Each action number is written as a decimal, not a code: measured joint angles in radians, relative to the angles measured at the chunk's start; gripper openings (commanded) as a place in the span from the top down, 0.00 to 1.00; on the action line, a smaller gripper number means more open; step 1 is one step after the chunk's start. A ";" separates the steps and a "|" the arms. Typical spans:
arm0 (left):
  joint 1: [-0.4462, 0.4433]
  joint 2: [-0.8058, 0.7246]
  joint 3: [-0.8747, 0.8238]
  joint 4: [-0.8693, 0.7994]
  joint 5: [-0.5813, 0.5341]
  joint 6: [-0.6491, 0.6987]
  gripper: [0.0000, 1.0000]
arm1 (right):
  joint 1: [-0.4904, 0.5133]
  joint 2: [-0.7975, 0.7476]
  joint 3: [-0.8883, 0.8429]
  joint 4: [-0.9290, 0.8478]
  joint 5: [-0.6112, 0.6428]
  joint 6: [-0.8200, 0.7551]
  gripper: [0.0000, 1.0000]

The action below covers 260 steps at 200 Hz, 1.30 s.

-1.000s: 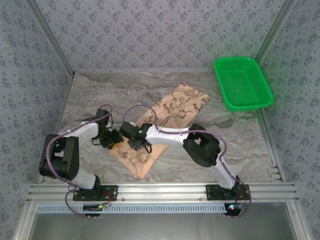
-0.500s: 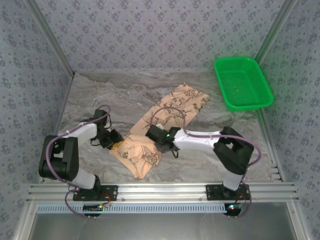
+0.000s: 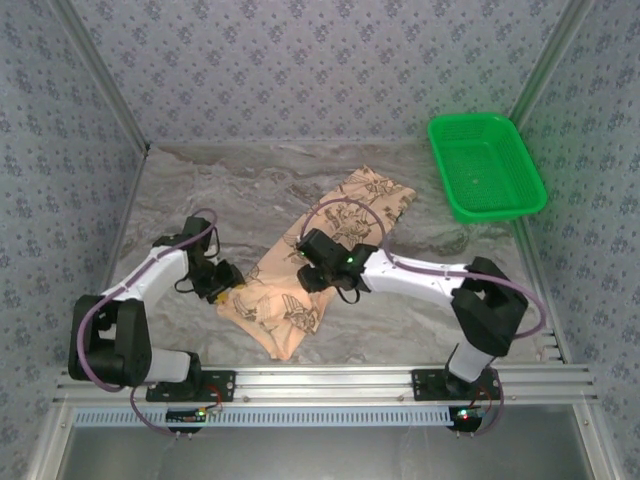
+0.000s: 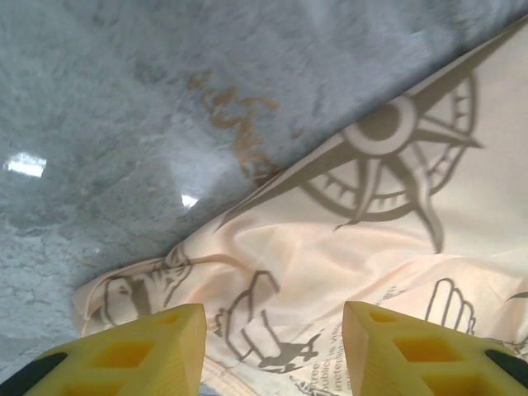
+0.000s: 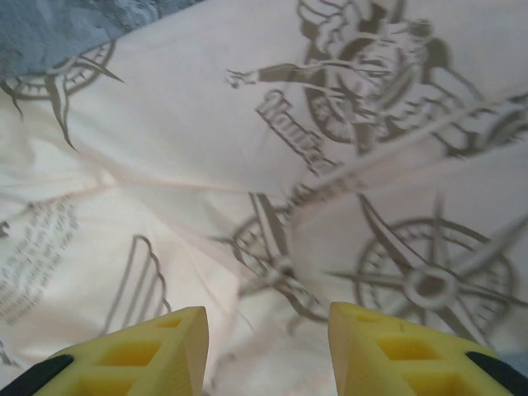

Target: Fold the inside-out t-shirt

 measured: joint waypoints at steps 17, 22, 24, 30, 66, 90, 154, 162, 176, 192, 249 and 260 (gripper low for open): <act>-0.026 0.011 0.024 0.012 -0.026 0.001 0.48 | -0.009 0.090 0.022 0.035 -0.046 0.013 0.60; -0.032 0.014 0.024 0.019 -0.035 0.001 0.48 | -0.011 0.115 0.026 0.040 -0.054 0.019 0.60; -0.033 0.015 0.024 0.020 -0.037 0.001 0.48 | -0.012 0.126 0.027 0.042 -0.057 0.021 0.61; -0.037 0.023 0.024 0.023 -0.050 0.001 0.48 | -0.018 0.152 0.027 0.044 -0.066 0.028 0.61; -0.086 0.132 -0.004 0.051 -0.083 0.008 0.49 | -0.096 0.190 0.018 0.062 -0.137 0.023 0.62; -0.204 0.153 -0.003 0.056 -0.077 -0.002 0.48 | -0.179 0.188 0.010 0.063 -0.177 -0.039 0.62; -0.558 0.244 0.075 0.122 0.080 -0.096 0.49 | -0.361 0.156 0.010 0.011 -0.265 -0.215 0.58; -0.567 0.243 0.075 0.127 0.097 -0.108 0.49 | -0.369 0.126 -0.002 -0.002 -0.265 -0.231 0.57; -0.578 0.243 0.077 0.134 0.126 -0.115 0.48 | -0.382 0.041 -0.027 -0.025 -0.244 -0.264 0.54; -0.610 0.253 0.118 0.113 0.160 -0.090 0.47 | -0.408 -0.079 -0.066 -0.020 -0.208 -0.296 0.51; -0.704 0.320 0.376 -0.061 0.166 0.119 0.43 | -0.680 -0.014 0.108 0.014 -0.198 -0.179 0.52; -0.704 0.320 0.403 -0.089 0.135 0.150 0.43 | -0.685 0.071 0.168 0.035 -0.195 -0.141 0.52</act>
